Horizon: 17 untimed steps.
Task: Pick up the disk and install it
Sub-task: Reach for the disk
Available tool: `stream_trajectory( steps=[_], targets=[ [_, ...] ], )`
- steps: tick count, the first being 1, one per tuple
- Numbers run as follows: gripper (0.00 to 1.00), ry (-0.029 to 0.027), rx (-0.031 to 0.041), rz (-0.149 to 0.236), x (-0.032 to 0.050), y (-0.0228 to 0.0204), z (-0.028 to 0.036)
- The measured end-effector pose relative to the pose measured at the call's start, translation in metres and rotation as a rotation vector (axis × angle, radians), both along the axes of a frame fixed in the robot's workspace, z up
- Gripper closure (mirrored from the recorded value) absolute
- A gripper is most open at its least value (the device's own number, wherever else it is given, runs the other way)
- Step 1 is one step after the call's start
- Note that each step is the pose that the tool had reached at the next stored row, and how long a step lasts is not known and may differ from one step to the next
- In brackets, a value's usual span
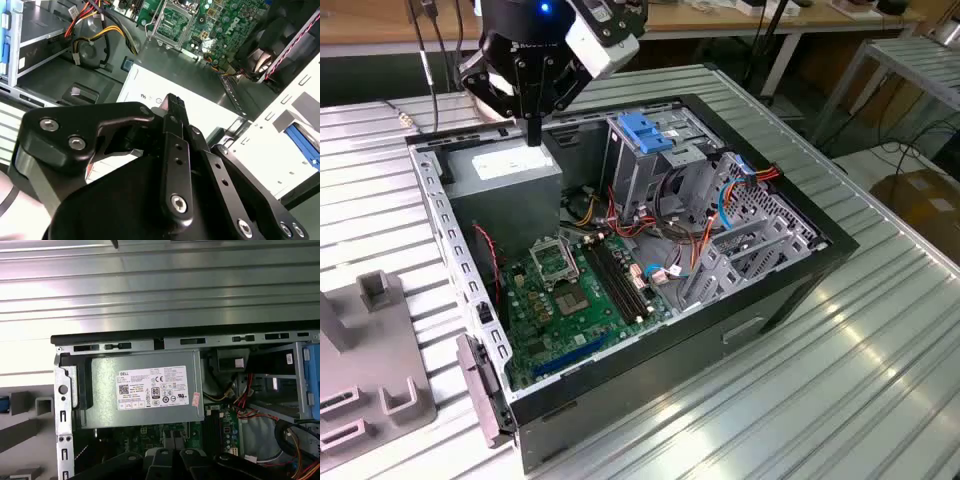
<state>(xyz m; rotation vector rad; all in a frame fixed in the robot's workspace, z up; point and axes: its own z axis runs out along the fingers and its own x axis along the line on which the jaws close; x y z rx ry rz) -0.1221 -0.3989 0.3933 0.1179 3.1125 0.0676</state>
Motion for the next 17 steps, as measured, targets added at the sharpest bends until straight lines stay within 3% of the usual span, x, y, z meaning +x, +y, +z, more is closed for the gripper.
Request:
stream_trajectory(
  steps=[4,17],
  targets=[
    [0.9,0.0,0.0,0.0,-0.0119,0.0,0.0],
    [0.9,0.0,0.0,0.0,-0.0251,0.0,-0.0001]
  ],
)
